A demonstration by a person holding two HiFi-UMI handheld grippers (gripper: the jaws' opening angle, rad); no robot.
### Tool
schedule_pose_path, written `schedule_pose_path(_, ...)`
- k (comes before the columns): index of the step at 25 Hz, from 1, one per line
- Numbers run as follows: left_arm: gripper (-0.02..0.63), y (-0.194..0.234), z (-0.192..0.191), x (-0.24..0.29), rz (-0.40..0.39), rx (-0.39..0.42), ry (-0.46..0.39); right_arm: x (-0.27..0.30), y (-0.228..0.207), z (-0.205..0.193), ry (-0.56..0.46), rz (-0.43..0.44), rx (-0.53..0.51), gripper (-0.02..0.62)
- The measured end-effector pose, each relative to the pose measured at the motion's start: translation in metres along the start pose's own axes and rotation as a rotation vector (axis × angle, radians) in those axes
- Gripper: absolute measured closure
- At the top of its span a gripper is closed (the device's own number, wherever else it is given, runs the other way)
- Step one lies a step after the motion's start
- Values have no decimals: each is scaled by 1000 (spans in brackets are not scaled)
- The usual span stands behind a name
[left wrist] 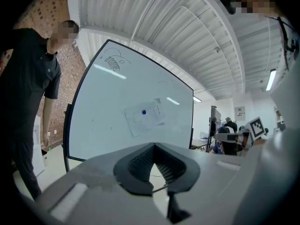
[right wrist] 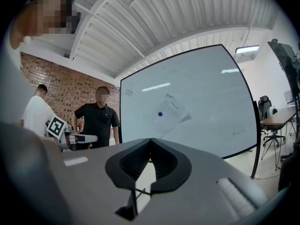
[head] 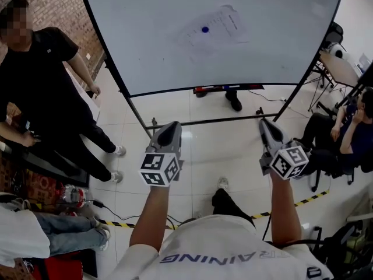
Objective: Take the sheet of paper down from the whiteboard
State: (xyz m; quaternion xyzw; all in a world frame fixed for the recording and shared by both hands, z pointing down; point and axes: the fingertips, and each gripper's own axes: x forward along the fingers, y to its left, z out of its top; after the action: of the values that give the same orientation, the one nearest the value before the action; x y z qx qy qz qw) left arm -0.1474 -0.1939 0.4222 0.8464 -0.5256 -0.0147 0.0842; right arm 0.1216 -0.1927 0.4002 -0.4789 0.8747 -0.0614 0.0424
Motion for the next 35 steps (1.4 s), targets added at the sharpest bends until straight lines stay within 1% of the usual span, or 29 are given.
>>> schedule_pose_path(7,603,18,12,73,22,6,-3,66,-53,12,-13,33,3,588)
schedule_pose_path(17,603,45,54,208,99,24,-66,178,-151,54,-26,126,-25,589)
schedule_pose_path(20,603,46,67,242,104,40,-74,205,-174,68,-36,149,-28,588)
schedule_pose_path(25,603,57,92,280,100,64,-88,241,-190,85,-55,171,-21,588)
schedule_pose_path(27,603,60,102,293,91,82,-100,251,-194,88,-60,168,-23,589)
schedule_pose_path(30,603,64,111,308,90,146,-92,258,-195,88,-58,150,-23,588)
schedule_pose_path(32,599,66,118,319,103,212,-78,261,-195,87,-56,147,-23,589)
schedule_pose_path(33,559,65,122,326,116,264,-69,262,-196,89,-58,145,-26,588)
schedule_pose_path(35,524,64,132,340,171,405,-51,265,-200,93,-66,139,-32,589)
